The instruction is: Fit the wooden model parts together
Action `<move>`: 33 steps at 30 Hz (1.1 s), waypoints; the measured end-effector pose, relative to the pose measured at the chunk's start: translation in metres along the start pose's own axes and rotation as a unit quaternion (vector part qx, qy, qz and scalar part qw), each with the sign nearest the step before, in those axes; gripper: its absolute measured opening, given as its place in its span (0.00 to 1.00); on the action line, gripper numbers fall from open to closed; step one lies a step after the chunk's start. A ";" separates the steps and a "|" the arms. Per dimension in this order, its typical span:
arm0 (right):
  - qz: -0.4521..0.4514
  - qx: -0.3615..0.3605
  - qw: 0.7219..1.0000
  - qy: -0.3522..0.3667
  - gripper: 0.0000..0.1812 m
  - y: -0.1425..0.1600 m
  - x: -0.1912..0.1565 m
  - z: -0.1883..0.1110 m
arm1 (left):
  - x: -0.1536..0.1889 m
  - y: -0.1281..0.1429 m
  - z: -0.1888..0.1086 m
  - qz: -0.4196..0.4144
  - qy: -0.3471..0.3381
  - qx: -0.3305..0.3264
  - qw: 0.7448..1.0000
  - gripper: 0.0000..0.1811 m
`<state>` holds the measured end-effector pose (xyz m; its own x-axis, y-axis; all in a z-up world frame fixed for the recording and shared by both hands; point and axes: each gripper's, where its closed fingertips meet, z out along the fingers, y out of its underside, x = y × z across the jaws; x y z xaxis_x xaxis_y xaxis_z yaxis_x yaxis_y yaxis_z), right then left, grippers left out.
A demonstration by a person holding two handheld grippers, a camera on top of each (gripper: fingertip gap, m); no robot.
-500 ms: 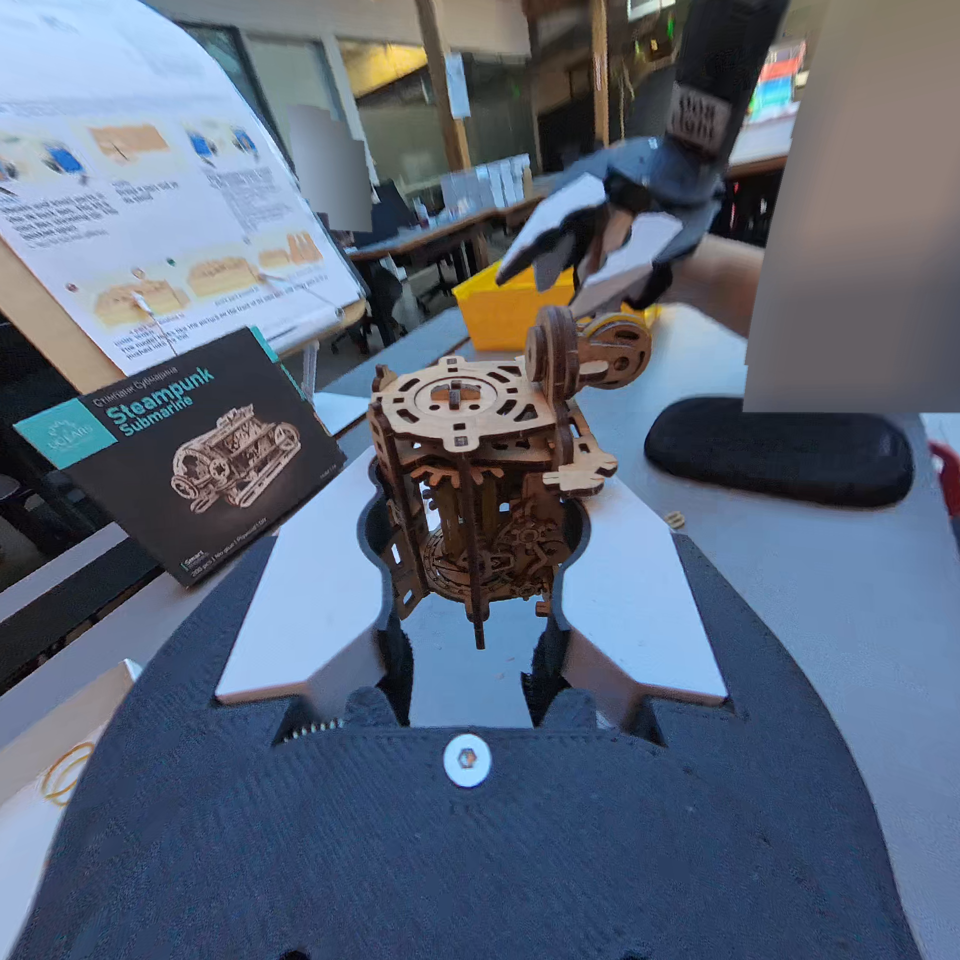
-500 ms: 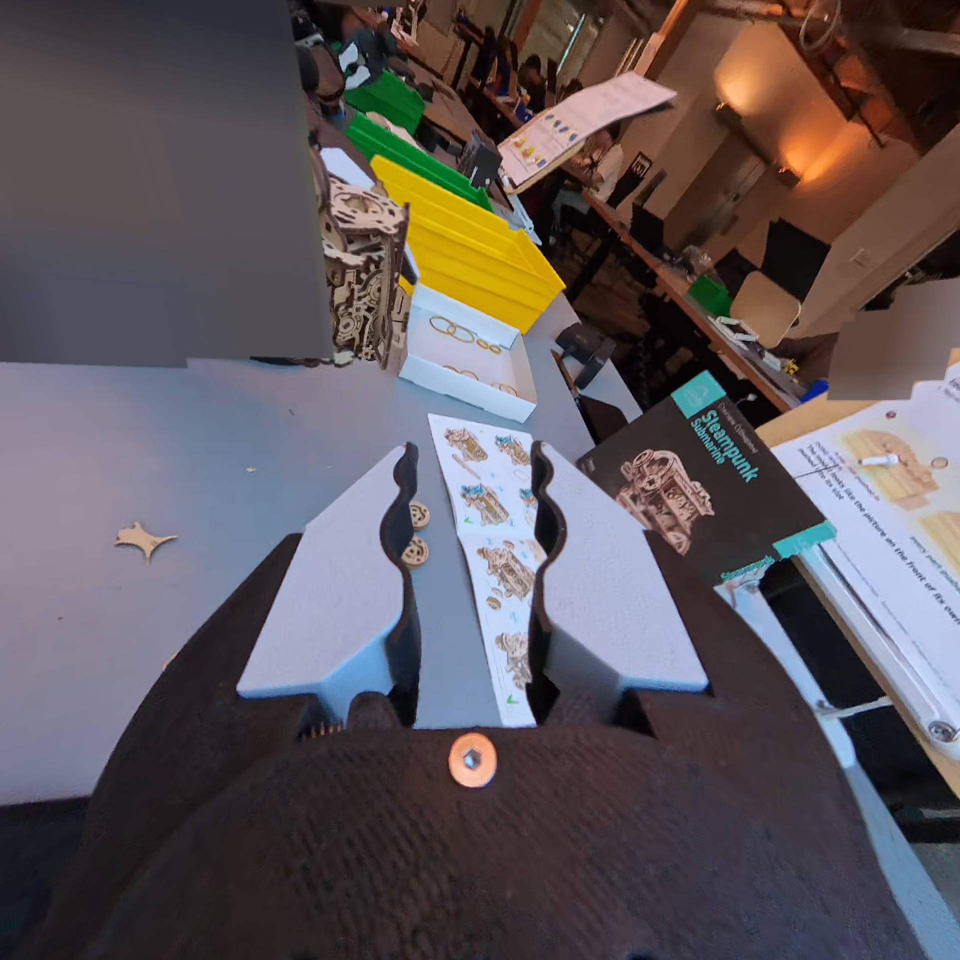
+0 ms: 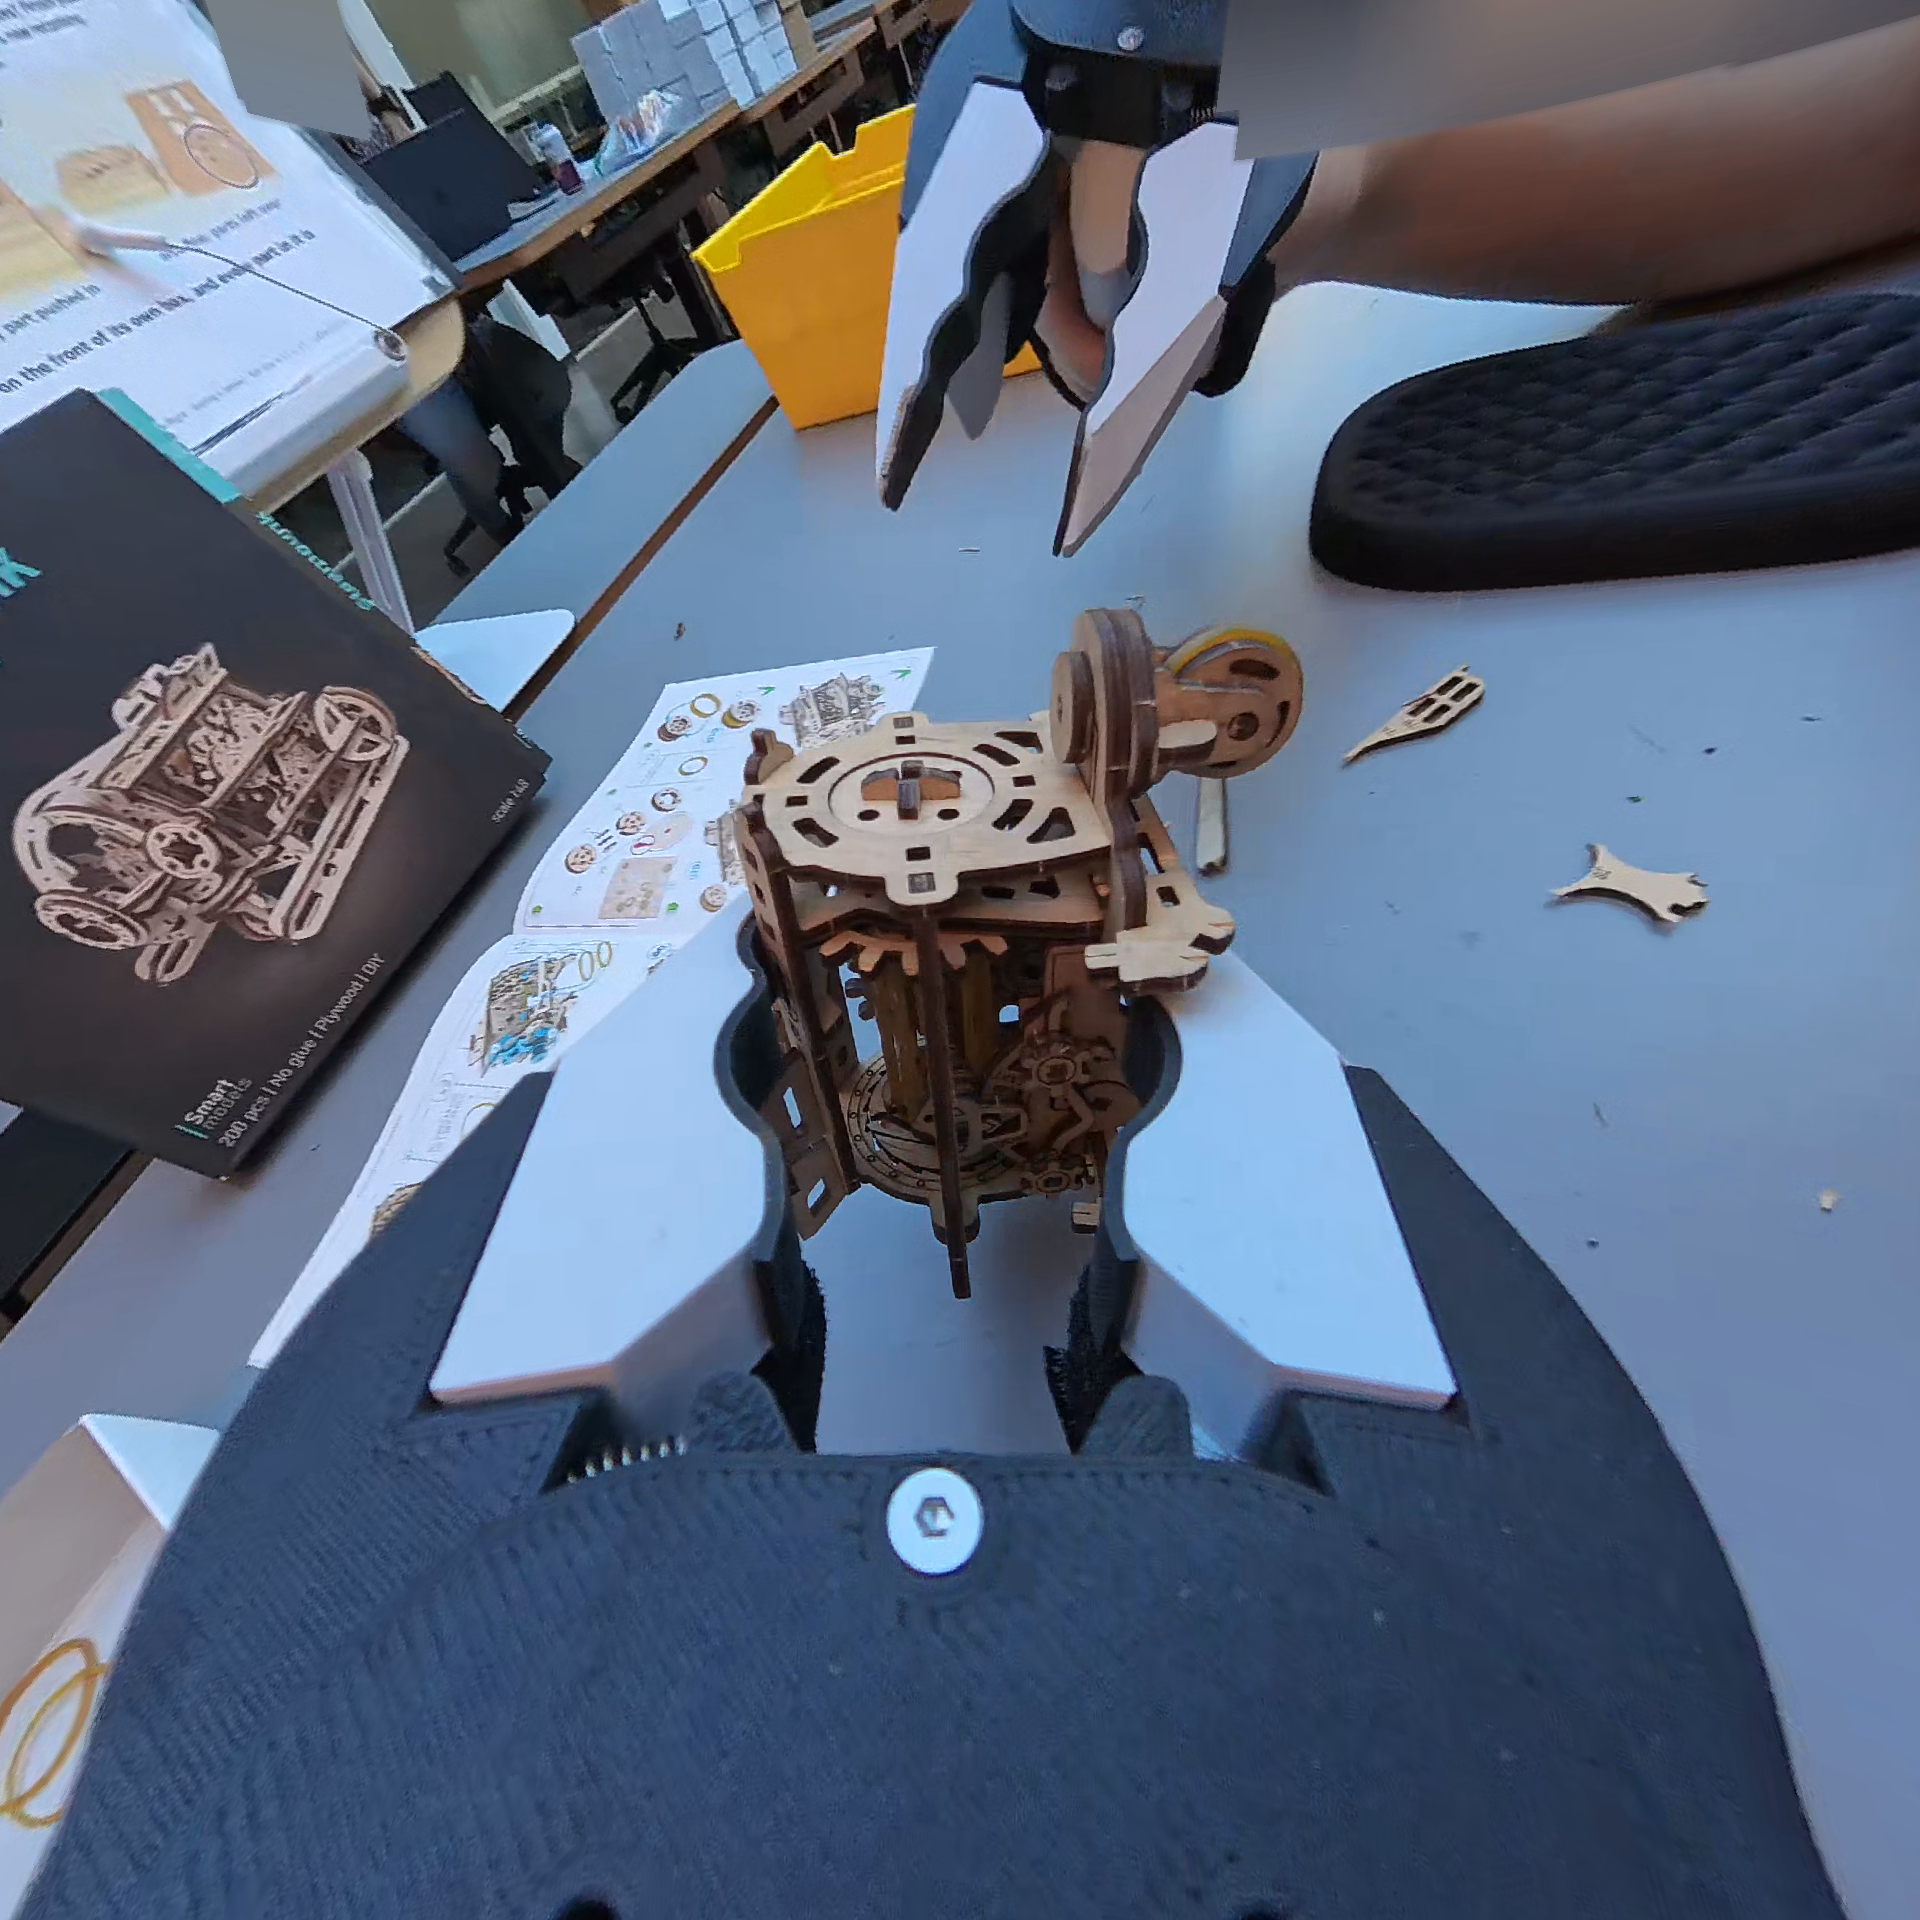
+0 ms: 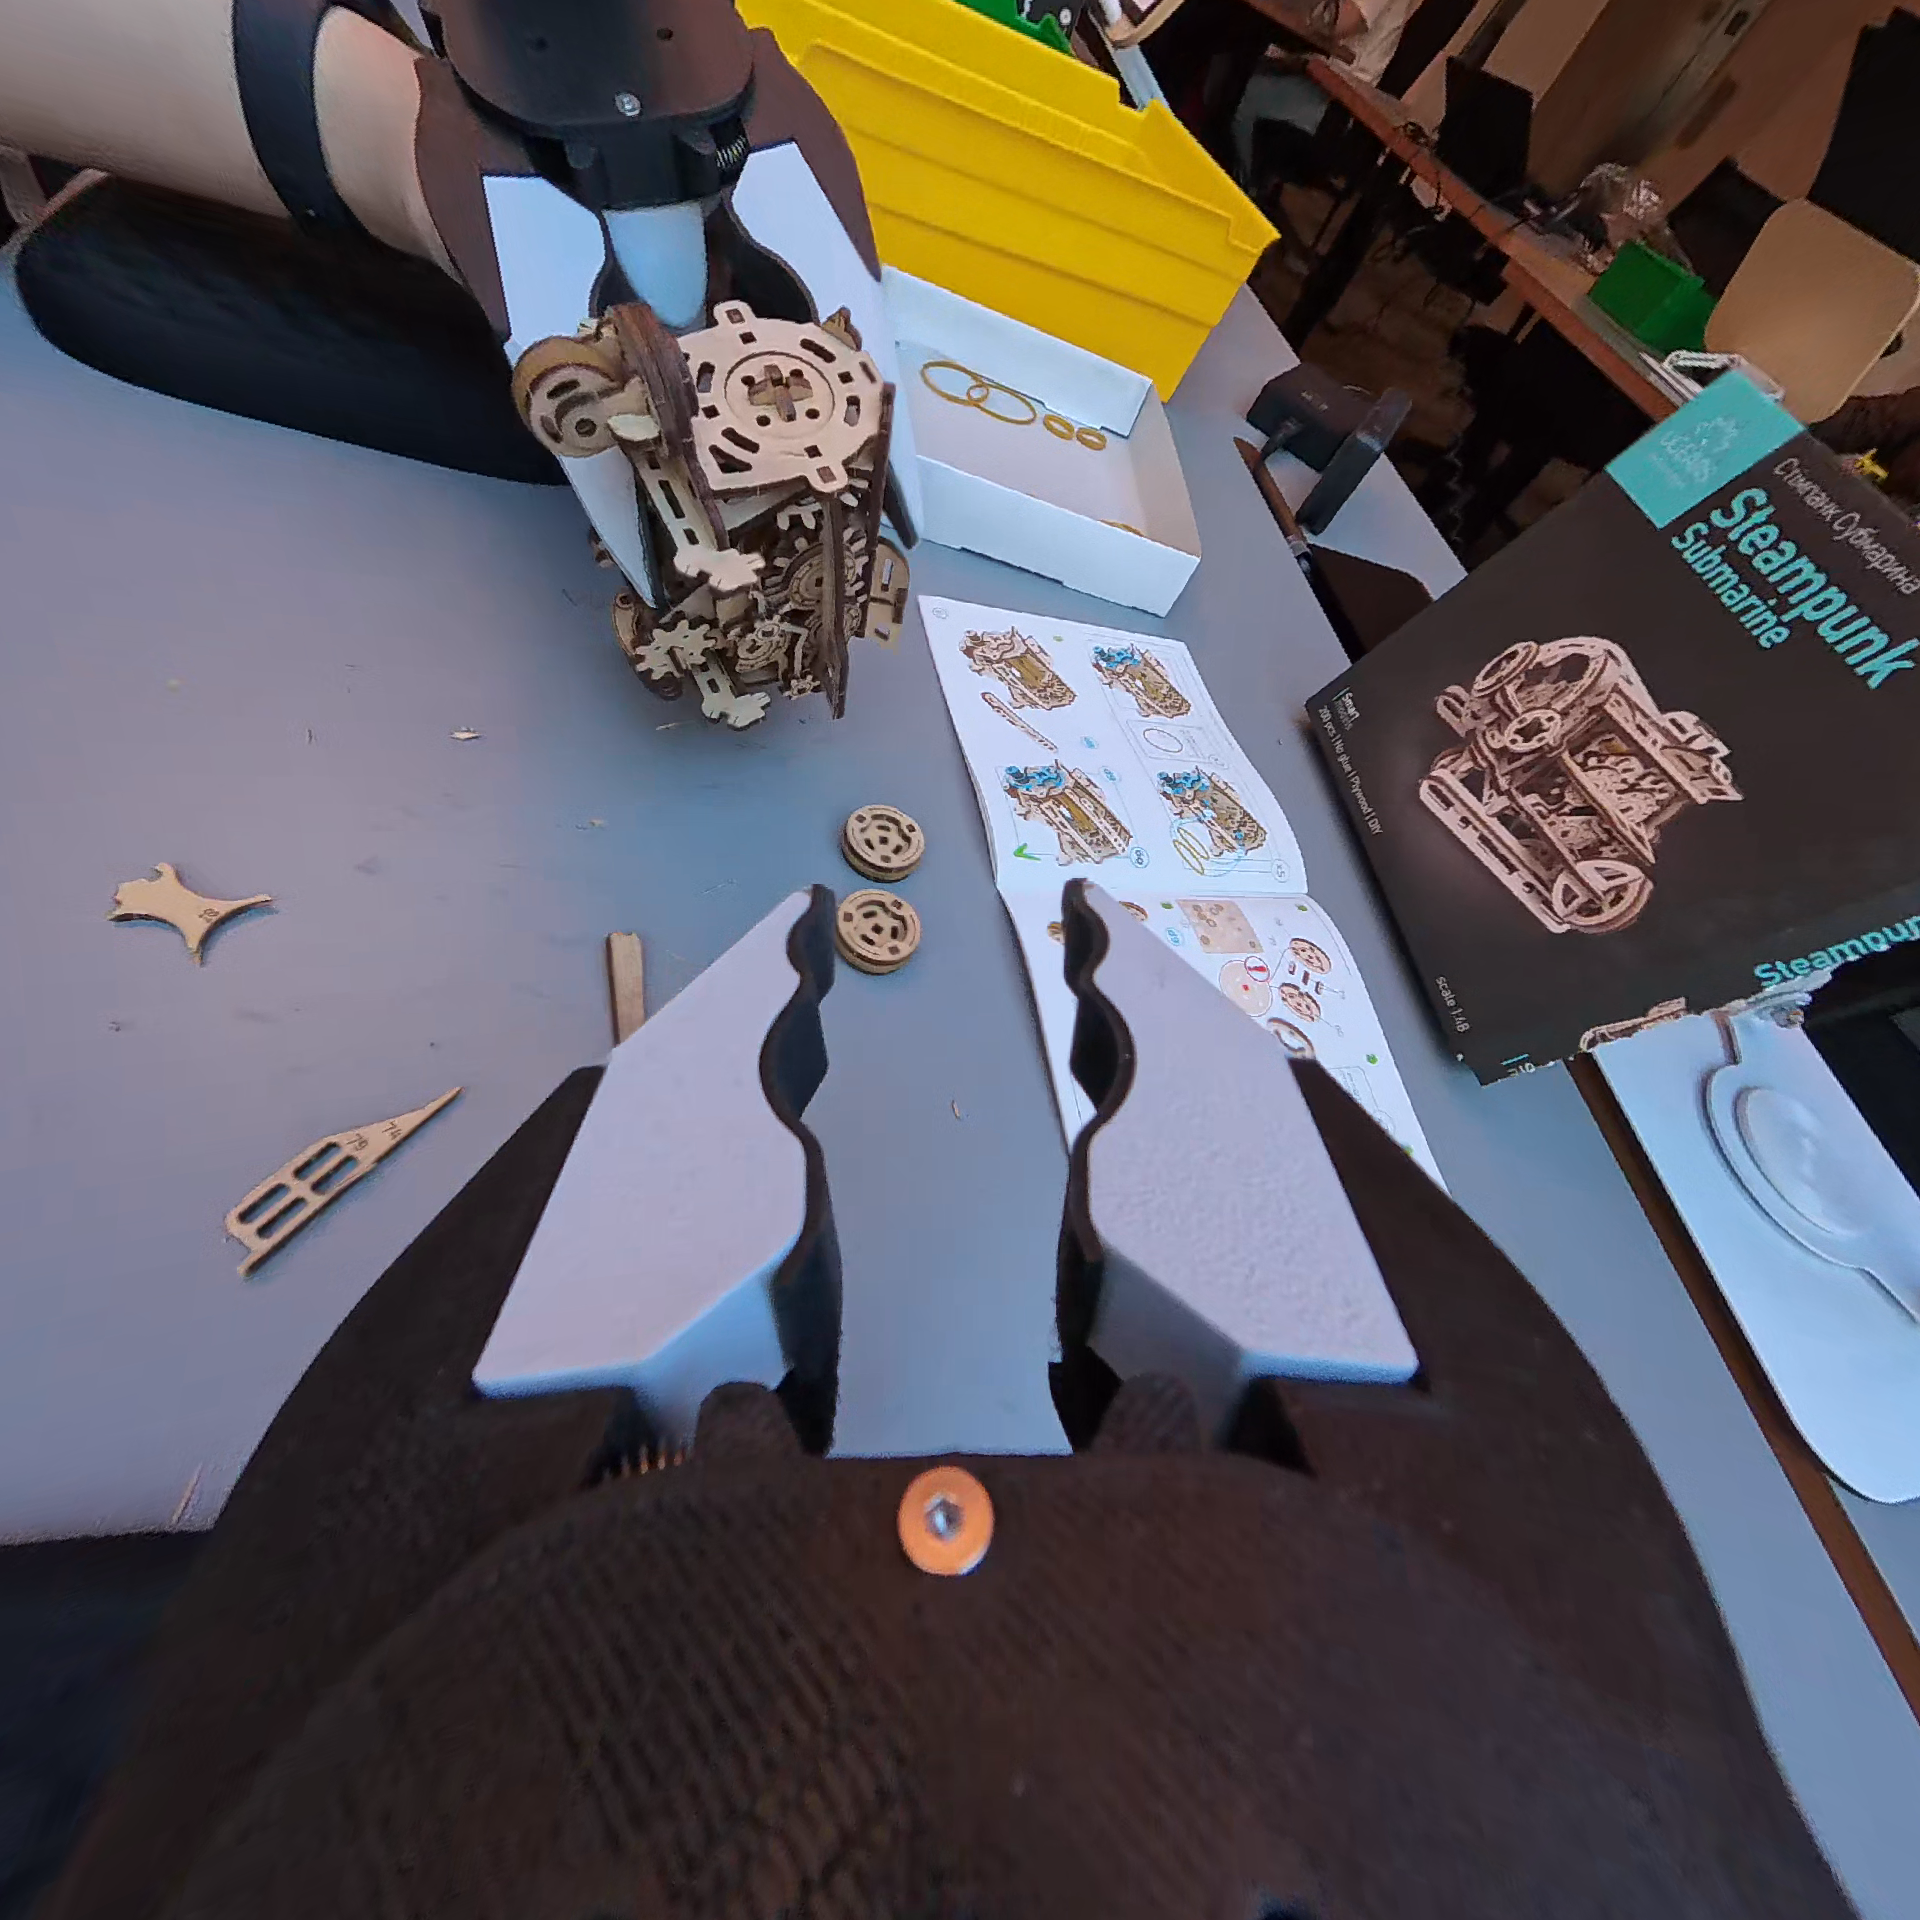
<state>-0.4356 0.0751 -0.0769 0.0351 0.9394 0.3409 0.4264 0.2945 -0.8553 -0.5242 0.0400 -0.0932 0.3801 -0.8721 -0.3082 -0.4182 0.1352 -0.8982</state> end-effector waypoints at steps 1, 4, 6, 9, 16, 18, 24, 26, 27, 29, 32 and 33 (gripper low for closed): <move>0.002 0.000 1.000 0.006 0.24 0.002 0.003 0.000 | -0.003 0.000 -0.001 -0.001 -0.002 0.006 1.000 0.35; 0.005 -0.007 1.000 0.024 0.24 0.008 0.011 0.000 | -0.005 0.000 -0.003 0.002 0.003 0.021 1.000 0.35; 0.007 -0.006 1.000 0.028 0.24 0.010 0.014 0.000 | -0.005 0.001 -0.004 0.007 0.008 0.030 0.999 0.35; 0.007 -0.015 0.999 0.040 0.24 0.016 0.019 0.000 | -0.002 0.007 -0.003 0.016 0.013 0.020 1.000 0.35; 0.021 -0.045 0.996 0.074 0.22 0.039 0.042 -0.010 | 0.008 0.011 -0.005 0.098 -0.006 0.002 0.995 0.35; 0.031 -0.049 0.997 0.055 0.22 0.044 0.040 -0.012 | 0.014 0.012 -0.005 0.113 -0.004 -0.009 0.994 0.36; 0.040 -0.092 0.994 -0.052 0.20 0.062 0.010 -0.012 | 0.019 -0.013 -0.012 0.058 0.005 0.062 0.996 0.35; 0.050 -0.104 0.992 -0.060 0.19 0.067 0.010 -0.014 | 0.009 -0.030 -0.017 0.026 0.004 0.106 0.994 0.35; 0.059 -0.104 0.991 -0.064 0.19 0.069 0.009 -0.015 | 0.001 -0.039 -0.020 0.012 0.003 0.128 0.992 0.35; 0.086 -0.087 0.990 -0.076 0.19 0.065 0.009 -0.017 | -0.019 -0.057 -0.024 -0.007 -0.005 0.164 0.986 0.35; 0.158 -0.017 0.985 -0.068 0.21 0.032 0.024 -0.027 | -0.046 -0.085 -0.026 -0.014 0.005 0.207 0.978 0.35; 0.200 -0.011 0.979 -0.034 0.23 0.023 0.040 -0.033 | -0.052 -0.095 -0.025 -0.011 0.008 0.221 0.975 0.35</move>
<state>-0.3947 0.1141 -0.0705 0.1421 0.9888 -0.0465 0.4100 -0.1016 -0.9064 -0.5248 0.0609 0.0159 0.3702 -0.8838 -0.2861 -0.0129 0.3031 -0.9529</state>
